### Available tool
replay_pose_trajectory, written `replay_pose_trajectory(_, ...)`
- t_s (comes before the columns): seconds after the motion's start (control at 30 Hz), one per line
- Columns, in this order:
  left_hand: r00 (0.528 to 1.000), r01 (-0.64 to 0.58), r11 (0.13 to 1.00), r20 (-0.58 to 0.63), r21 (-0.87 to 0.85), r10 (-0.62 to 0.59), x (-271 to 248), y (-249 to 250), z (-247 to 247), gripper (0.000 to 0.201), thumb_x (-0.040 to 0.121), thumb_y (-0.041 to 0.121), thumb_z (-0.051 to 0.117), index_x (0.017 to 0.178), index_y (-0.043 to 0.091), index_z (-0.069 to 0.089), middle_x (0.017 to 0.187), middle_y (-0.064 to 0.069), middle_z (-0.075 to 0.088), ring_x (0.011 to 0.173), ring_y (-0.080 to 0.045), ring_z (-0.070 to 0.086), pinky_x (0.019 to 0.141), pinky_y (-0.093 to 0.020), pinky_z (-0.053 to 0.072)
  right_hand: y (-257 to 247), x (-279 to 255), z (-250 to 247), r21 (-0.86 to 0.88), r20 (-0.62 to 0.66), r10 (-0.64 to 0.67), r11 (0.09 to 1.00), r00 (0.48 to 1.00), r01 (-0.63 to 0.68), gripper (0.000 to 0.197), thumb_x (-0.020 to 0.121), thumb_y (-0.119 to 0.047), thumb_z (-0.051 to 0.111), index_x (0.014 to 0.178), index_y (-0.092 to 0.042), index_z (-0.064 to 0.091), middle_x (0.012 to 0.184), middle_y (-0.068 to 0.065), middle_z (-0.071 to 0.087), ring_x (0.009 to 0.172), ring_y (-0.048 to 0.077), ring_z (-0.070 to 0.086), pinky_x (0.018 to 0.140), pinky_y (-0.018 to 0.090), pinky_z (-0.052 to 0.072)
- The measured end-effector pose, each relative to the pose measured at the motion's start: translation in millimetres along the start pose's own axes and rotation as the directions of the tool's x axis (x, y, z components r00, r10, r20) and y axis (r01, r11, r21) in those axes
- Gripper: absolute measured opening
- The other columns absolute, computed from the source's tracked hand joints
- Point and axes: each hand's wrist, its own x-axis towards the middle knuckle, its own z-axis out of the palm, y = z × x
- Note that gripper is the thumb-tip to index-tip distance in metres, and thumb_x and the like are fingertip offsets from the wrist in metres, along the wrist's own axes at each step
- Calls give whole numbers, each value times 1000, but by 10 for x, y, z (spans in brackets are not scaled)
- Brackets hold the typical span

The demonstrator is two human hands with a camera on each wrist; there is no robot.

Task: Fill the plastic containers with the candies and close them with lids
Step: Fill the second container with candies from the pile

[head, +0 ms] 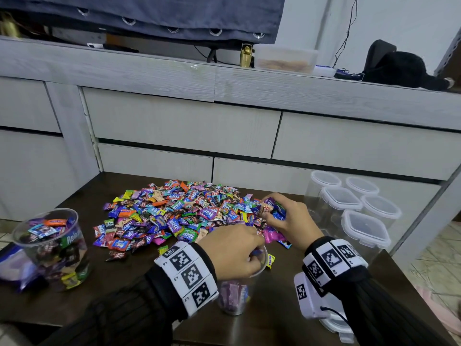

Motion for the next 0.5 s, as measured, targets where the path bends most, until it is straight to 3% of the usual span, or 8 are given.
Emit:
replay_pose_trajectory(0.17, 999, -11, 990, -50, -144, 4, -56, -57, 17, 23, 87, 33, 52, 102, 19, 61, 100, 3, 63, 92, -14, 56, 82, -38, 49, -13, -3, -50, 6, -27, -7, 1000, 1000, 7, 23, 87, -22, 67, 108, -14, 60, 87, -4, 67, 75, 9, 61, 63, 7, 42)
replay_pose_trajectory(0.23, 991, -25, 975, -136, -222, -5, -95, -65, 28, 34, 85, 45, 53, 108, 21, 58, 104, 6, 60, 96, -9, 53, 87, -34, 47, -62, -2, -81, 35, -64, -12, 999, 998, 14, 19, 87, -20, 67, 104, -14, 60, 83, -4, 67, 72, 11, 61, 62, 9, 43)
replay_pose_trajectory(0.3, 975, -13, 974, -220, -227, -39, -160, -106, 81, 57, 79, 64, 56, 121, 25, 48, 118, 11, 49, 108, -3, 43, 97, -27, 41, -129, -2, -115, 91, -114, -27, 995, 993, 38, 16, 87, -19, 67, 100, -14, 60, 81, -3, 68, 72, 13, 63, 63, 18, 48)
replay_pose_trajectory(0.4, 971, 116, 932, -158, -343, -179, -289, -214, 169, 99, 58, 85, 61, 137, 38, 25, 133, 19, 28, 123, 4, 30, 109, -24, 30, -264, 4, -126, 171, -179, -62, 981, 982, 93, 13, 88, -20, 66, 98, -16, 58, 79, -3, 67, 68, 3, 61, 58, 13, 44)
replay_pose_trajectory(0.5, 962, 174, 812, -80, -557, -262, -341, -317, 240, 110, 43, 77, 77, 131, 59, 13, 134, 27, 33, 124, 7, 41, 110, -26, 37, -428, -12, -36, 264, -233, -80, 954, 969, 142, 14, 87, -15, 67, 98, -18, 60, 82, -9, 67, 73, -4, 61, 65, 7, 43)
